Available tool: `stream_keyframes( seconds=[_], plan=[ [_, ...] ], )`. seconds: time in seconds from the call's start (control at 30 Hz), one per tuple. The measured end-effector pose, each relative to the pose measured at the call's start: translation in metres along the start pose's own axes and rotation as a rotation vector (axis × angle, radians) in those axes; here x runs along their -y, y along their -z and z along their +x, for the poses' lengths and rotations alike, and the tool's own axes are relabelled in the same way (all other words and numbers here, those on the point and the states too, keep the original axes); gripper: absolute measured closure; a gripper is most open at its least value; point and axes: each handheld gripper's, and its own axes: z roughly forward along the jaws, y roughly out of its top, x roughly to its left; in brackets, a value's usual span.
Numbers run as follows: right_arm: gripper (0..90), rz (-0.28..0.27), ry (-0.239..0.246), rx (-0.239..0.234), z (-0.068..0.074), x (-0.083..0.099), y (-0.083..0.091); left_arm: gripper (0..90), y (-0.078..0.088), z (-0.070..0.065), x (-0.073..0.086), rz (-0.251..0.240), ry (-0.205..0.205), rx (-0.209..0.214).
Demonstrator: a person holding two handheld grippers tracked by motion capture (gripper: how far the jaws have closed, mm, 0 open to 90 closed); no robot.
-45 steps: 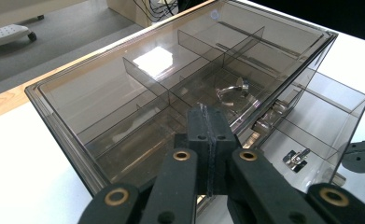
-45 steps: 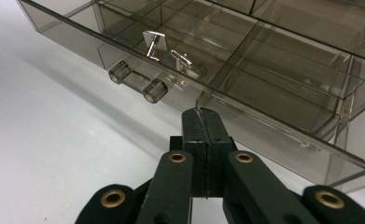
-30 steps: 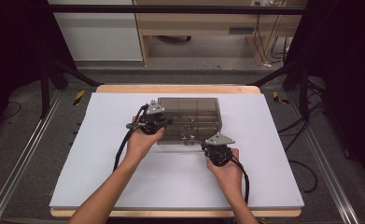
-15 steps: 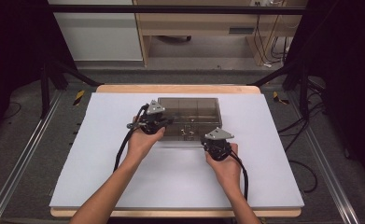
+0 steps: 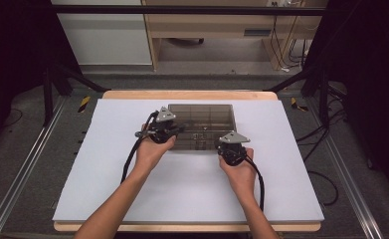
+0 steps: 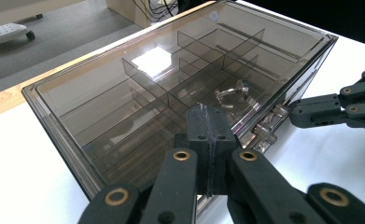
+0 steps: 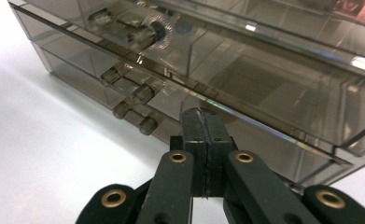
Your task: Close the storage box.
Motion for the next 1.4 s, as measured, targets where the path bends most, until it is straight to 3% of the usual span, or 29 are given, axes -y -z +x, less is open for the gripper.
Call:
stream_keyframes(
  seconds=[0.47,0.73,0.97,1.23,1.33,1.4],
  plan=[
    [90.0,-0.009,-0.012,0.003,0.0,0.001,-0.002,90.0,0.0,-0.002,0.001,-0.009,-0.004,-0.006],
    [90.0,-0.026,0.0,-0.01,0.005,0.001,0.008,90.0,0.006,-0.006,0.005,-0.056,-0.007,-0.02],
    [90.0,-0.033,0.005,-0.013,0.006,0.003,0.019,90.0,0.024,-0.007,0.008,-0.062,-0.011,-0.004],
    [88.0,-0.044,-0.009,-0.004,0.002,0.007,0.033,86.7,0.054,-0.001,0.03,-0.038,-0.02,-0.003],
    [81.4,-0.023,-0.012,-0.014,0.0,0.011,0.035,82.8,0.063,0.001,0.039,-0.027,-0.024,-0.011],
    [69.9,0.014,-0.01,-0.019,-0.001,0.016,0.035,72.9,0.071,0.0,0.048,-0.012,-0.053,-0.047]
  ],
)
